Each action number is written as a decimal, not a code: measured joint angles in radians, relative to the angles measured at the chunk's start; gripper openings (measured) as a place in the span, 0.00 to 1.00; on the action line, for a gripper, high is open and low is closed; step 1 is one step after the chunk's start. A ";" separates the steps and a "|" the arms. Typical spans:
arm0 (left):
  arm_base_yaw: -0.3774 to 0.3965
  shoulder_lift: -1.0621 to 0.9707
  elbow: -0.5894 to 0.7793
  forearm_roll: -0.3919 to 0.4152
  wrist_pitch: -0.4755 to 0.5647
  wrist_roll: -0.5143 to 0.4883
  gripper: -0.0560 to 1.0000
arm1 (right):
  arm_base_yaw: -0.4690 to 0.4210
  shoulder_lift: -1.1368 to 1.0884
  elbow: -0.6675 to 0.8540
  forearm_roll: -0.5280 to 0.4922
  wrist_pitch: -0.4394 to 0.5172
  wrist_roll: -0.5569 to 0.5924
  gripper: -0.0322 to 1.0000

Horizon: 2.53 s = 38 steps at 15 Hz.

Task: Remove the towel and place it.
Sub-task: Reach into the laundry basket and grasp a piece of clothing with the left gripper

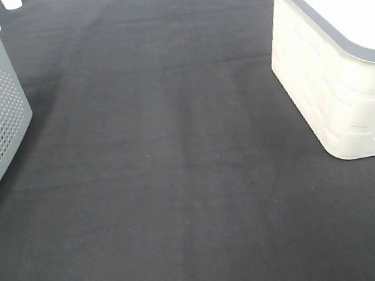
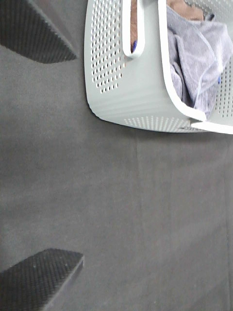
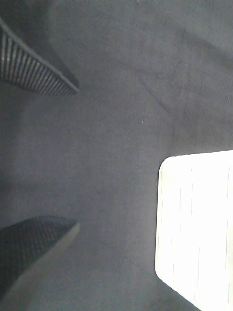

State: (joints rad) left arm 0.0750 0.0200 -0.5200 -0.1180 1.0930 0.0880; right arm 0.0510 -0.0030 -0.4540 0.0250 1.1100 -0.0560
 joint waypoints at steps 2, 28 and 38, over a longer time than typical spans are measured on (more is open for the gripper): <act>0.003 0.000 0.000 0.000 0.000 0.000 0.98 | 0.000 0.000 0.000 0.000 0.000 0.000 0.69; 0.003 0.000 0.000 0.000 0.000 0.000 0.98 | 0.000 0.000 0.000 0.000 0.000 0.000 0.69; 0.003 0.000 0.000 0.000 0.000 0.000 0.98 | 0.000 0.000 0.000 0.000 0.000 0.000 0.69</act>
State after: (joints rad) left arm 0.0780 0.0200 -0.5200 -0.1180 1.0930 0.0880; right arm 0.0510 -0.0030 -0.4540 0.0250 1.1100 -0.0560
